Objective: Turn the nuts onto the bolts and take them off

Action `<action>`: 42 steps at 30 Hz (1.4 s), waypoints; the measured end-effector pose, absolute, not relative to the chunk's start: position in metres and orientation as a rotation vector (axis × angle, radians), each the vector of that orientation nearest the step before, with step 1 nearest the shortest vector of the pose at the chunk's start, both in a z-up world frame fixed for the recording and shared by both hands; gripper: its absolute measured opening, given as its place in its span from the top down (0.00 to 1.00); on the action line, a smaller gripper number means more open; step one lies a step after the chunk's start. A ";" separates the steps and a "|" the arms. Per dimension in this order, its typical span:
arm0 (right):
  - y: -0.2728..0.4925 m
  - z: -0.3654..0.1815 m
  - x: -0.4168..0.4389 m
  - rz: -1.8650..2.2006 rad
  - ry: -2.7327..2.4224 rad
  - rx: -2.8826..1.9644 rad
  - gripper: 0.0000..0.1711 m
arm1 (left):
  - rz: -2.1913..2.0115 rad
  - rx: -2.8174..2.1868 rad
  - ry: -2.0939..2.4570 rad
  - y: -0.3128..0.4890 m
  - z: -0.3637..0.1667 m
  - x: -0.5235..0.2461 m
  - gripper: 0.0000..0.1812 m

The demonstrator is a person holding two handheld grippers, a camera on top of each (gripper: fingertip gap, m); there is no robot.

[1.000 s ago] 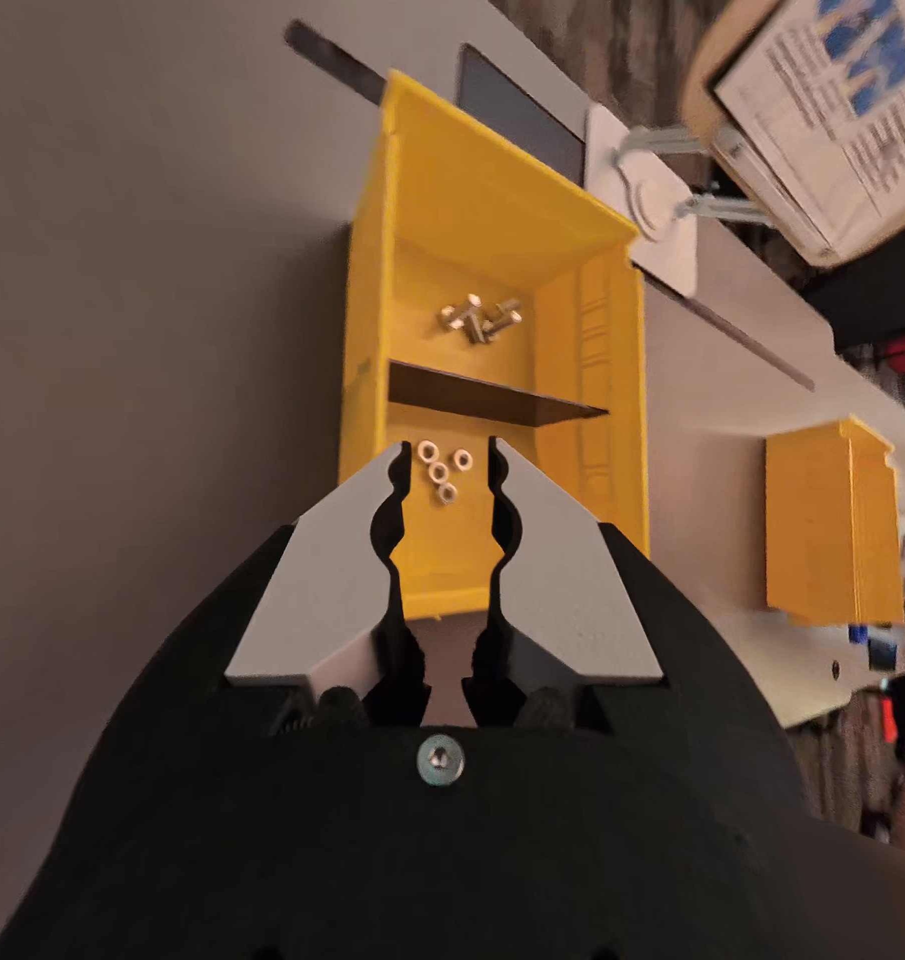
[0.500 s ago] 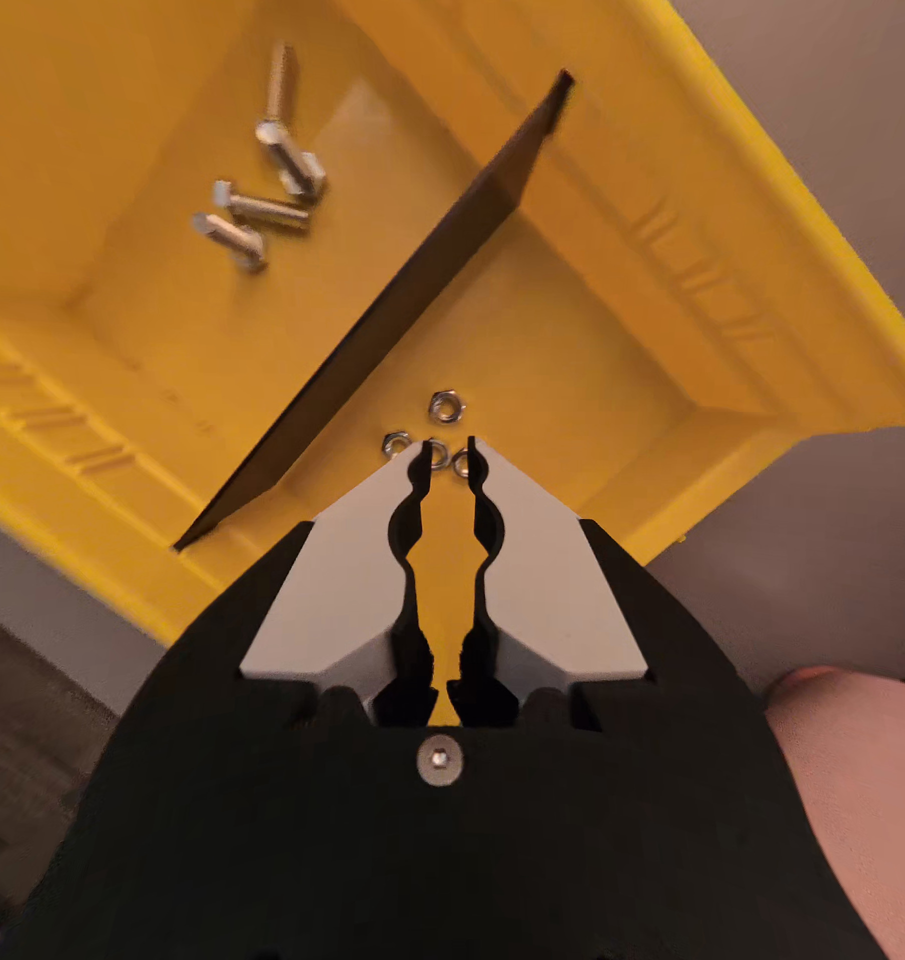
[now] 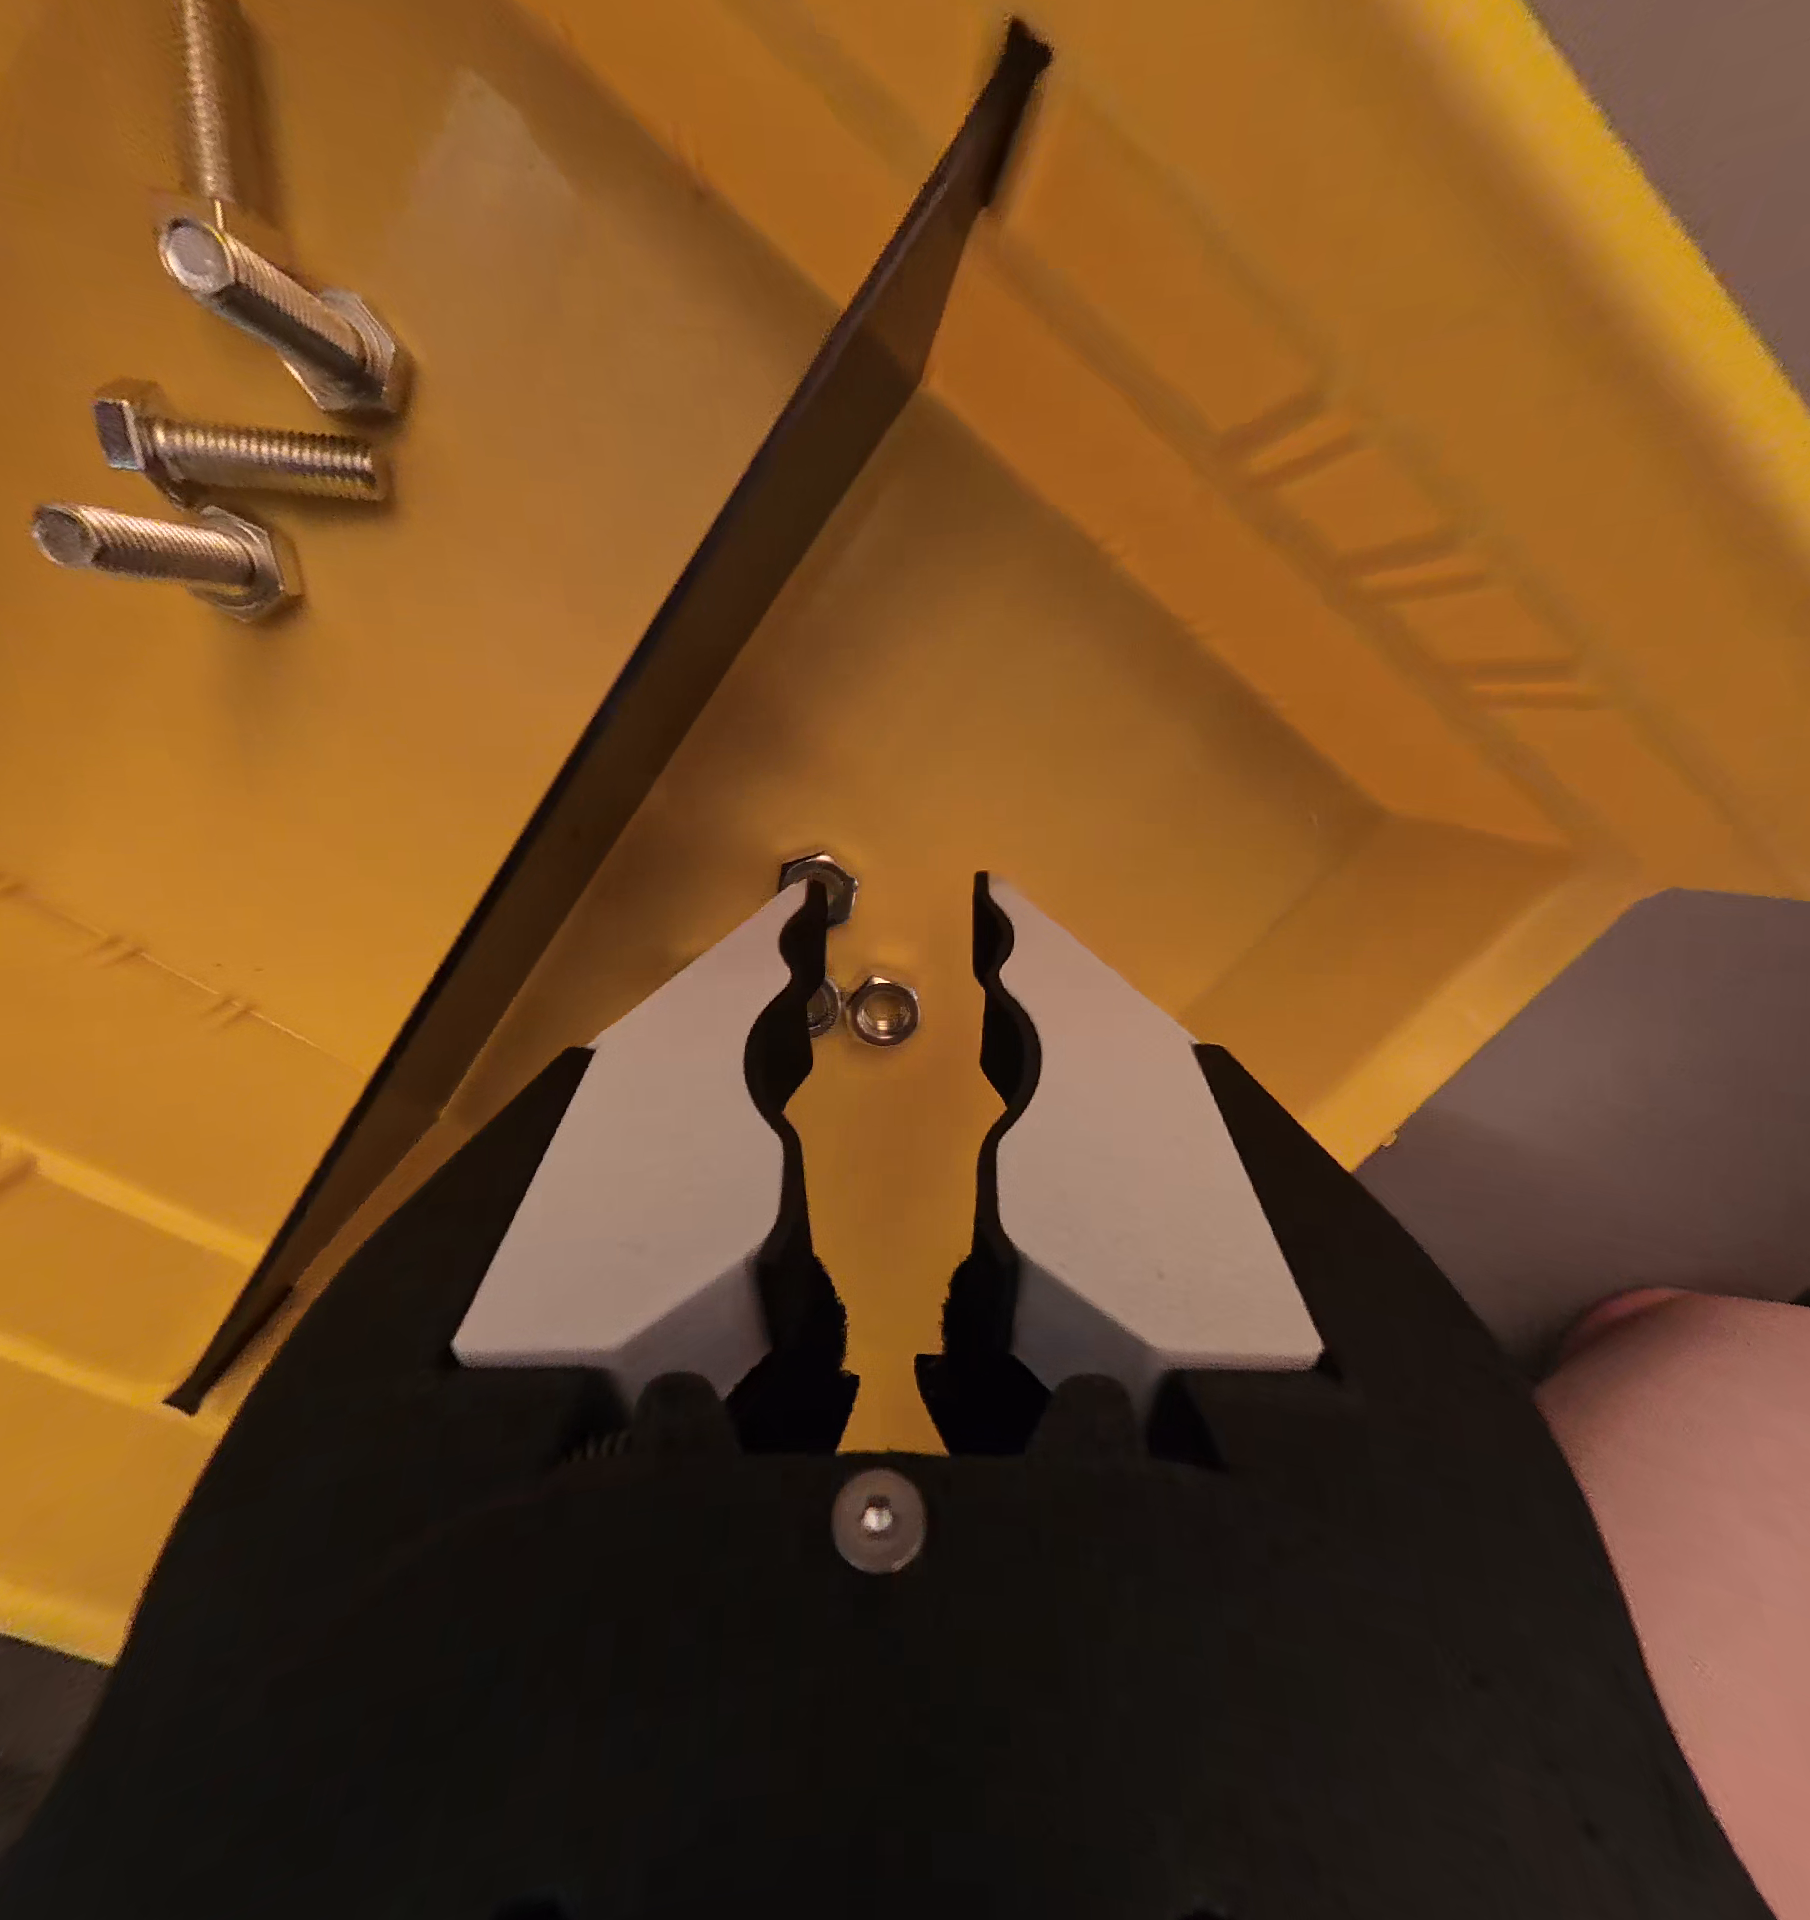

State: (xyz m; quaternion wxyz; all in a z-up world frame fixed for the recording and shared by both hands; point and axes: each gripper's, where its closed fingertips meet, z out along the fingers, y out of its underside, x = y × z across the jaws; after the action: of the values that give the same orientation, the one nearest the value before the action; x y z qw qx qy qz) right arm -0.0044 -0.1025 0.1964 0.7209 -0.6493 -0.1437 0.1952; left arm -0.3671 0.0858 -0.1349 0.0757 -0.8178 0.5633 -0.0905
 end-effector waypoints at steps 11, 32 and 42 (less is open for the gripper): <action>-0.111 0.195 0.006 0.429 -0.307 -1.448 0.71 | -0.203 -2.478 1.686 0.095 -0.148 -0.374 0.87; -0.106 0.188 0.008 0.407 -0.297 -1.487 0.71 | -0.138 -2.463 1.651 0.106 -0.148 -0.379 0.87; -0.105 0.186 0.009 0.407 -0.296 -1.501 0.71 | -0.148 -2.482 1.642 0.107 -0.153 -0.382 0.85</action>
State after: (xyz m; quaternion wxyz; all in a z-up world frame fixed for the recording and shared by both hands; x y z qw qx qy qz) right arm 0.0090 -0.1050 0.1859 0.7028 -0.6746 -0.1330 0.1827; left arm -0.3823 0.1067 -0.1532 0.0807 -0.8302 0.5493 -0.0495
